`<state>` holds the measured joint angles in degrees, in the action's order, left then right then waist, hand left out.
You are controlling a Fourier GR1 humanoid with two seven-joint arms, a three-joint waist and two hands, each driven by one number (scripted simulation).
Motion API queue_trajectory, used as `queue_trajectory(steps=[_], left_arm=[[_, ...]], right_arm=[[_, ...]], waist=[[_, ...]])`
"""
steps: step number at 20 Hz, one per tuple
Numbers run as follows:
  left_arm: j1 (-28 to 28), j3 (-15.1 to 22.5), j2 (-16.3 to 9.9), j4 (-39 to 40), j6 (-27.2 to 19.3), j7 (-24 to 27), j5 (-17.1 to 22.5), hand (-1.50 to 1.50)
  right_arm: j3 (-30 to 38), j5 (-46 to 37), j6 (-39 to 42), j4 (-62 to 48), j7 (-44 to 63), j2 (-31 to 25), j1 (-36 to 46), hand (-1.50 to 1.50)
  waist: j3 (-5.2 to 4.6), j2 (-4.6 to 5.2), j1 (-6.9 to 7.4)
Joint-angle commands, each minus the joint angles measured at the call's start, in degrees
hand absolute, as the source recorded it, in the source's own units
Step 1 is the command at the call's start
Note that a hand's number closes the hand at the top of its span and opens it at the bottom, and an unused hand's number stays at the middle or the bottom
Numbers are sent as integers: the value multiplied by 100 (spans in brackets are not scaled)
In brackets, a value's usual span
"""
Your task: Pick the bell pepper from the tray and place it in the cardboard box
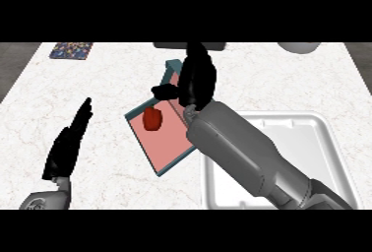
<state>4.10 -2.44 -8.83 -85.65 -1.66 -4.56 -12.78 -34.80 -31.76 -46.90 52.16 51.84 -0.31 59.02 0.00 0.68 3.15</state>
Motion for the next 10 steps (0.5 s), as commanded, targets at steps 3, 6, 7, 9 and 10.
queue_trajectory(steps=[3, 6, 7, 9, 10], left_arm=[[-146, -96, -70, -151, 2, -65, 32, 0], [-535, -94, -85, -365, -10, -23, 10, 0], [-419, -136, -34, -354, -83, -38, 30, 0], [-500, -212, -95, -349, 7, -92, 119, 0], [-385, -155, -75, -373, 12, -193, 86, 0]], right_arm=[[359, 142, -1764, 489, -290, 30, -367, -150], [749, 0, -1797, 1063, -590, 14, -866, -150], [856, 41, -1853, 1167, -744, -88, -1065, -150], [1251, 16, -1752, 1374, -686, -487, -1098, -150], [1128, -34, -1837, 1660, -850, -572, -1640, -150]], waist=[[7, -47, -124], [6, -108, -330], [6, -94, -348], [4, -100, -375], [6, -104, -429]])
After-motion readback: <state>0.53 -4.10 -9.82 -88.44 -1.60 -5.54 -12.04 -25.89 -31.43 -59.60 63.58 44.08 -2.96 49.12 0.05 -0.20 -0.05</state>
